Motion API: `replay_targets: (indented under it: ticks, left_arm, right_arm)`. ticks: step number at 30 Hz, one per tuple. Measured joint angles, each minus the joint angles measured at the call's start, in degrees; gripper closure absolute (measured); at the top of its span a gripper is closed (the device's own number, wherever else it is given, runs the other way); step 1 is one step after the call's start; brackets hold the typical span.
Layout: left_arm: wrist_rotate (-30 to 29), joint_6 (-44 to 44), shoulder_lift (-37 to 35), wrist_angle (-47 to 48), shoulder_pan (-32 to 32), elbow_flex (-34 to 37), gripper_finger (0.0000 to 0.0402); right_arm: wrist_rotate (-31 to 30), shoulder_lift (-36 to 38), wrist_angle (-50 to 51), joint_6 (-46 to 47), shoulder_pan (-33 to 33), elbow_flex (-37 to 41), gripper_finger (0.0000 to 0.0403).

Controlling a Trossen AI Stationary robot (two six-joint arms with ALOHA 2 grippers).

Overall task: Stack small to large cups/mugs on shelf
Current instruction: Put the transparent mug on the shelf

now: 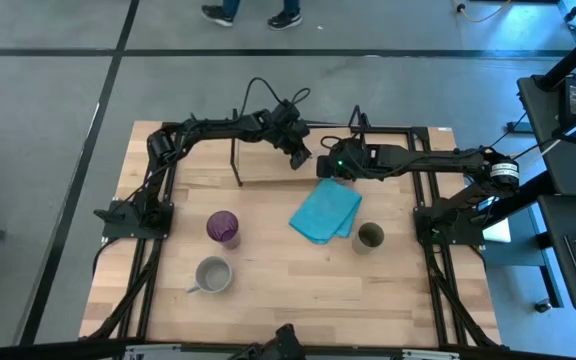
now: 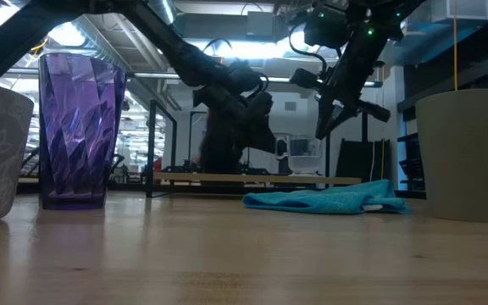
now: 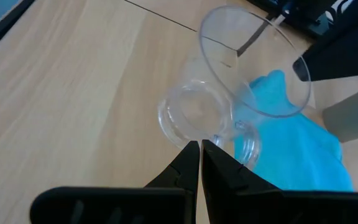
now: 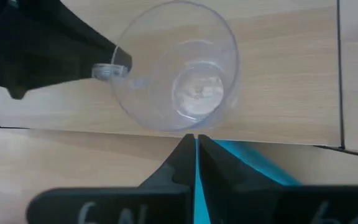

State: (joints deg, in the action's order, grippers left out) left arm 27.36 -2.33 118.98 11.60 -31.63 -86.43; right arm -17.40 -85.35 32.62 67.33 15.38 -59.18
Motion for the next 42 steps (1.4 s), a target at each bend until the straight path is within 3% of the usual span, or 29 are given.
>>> replay_targets:
  ticks: [7,17,21,29,33,37,42]
  left_arm:
    - [-1.2,0.0,0.0,0.6,-0.5,0.0,0.0390]
    - [-1.2,0.0,0.0,1.9,-1.1,0.0,0.0390]
    - [-1.2,0.0,0.0,2.0,-1.1,0.0,0.0390]
    - [-1.1,0.0,0.0,3.0,-1.1,0.0,0.0390]
    - [-0.8,0.0,0.0,3.0,-1.1,0.0,0.0390]
    - [-0.7,0.0,0.0,3.0,-1.1,0.0,0.0390]
    - [-0.7,1.0,0.0,3.0,-1.1,0.0,0.0390]
  right_arm:
    - [0.5,0.0,-3.3,-0.8,-2.0,0.0,0.0382]
    - [-3.2,0.0,-3.3,-11.4,-5.8,0.0,0.0382]
    - [-2.4,0.0,-3.0,-18.2,-6.7,0.0,0.0382]
    - [1.3,0.0,-2.5,-17.0,-9.3,-0.1,0.0384]
    - [1.4,0.0,6.4,-12.7,-11.7,-3.1,0.0393]
    - [-0.7,0.0,21.9,-10.8,-13.4,-9.8,0.0396]
    - [3.9,0.1,31.4,-12.2,-11.2,-14.6,0.0387]
